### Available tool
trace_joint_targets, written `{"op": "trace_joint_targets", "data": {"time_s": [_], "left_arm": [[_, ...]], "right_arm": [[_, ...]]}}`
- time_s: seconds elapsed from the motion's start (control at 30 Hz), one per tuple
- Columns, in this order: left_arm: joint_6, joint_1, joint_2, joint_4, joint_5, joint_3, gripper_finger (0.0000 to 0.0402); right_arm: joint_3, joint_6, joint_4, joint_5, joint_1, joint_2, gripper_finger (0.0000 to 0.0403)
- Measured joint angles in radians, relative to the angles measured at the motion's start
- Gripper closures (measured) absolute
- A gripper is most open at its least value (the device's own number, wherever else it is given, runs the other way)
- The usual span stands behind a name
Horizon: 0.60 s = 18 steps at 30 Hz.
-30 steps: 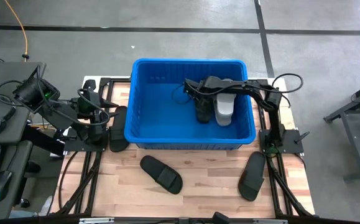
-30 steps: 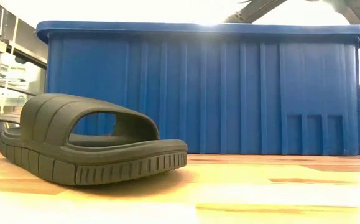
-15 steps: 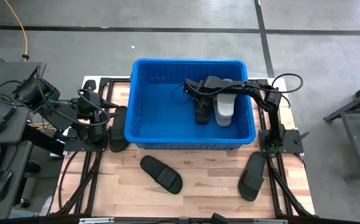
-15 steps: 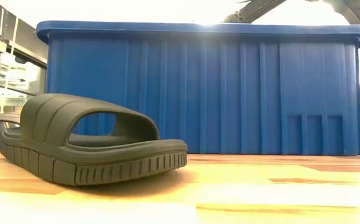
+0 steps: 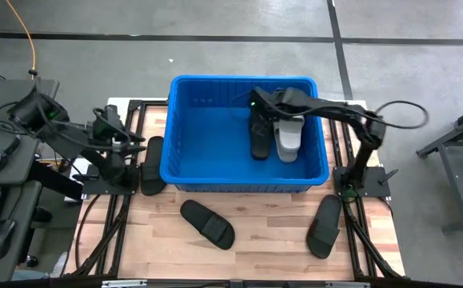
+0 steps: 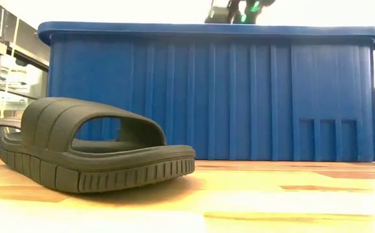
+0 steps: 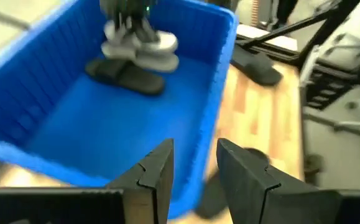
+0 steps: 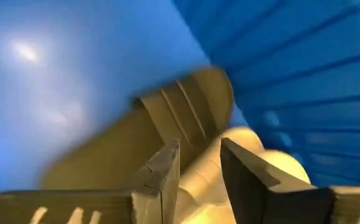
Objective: Pick and place slides into bin
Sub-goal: Put the left black slide into the blue bin
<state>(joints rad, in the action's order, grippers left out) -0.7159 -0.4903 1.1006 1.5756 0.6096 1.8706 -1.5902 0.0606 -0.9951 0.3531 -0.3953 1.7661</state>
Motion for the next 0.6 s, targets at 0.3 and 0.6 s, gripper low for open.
{"op": "trace_joint_targets", "data": {"time_s": [0.3,0.6], "left_arm": [[-0.082,0.000,-0.129,-0.003,-0.160,0.000,0.0291],[-0.135,0.000,-0.233,-0.004,0.050,0.000,0.0291]], "right_arm": [[0.000,0.053,0.221,-0.062,0.057,-0.261,0.0297],[0.000,0.124,0.272,0.013,0.118,-0.400,0.0297]]}}
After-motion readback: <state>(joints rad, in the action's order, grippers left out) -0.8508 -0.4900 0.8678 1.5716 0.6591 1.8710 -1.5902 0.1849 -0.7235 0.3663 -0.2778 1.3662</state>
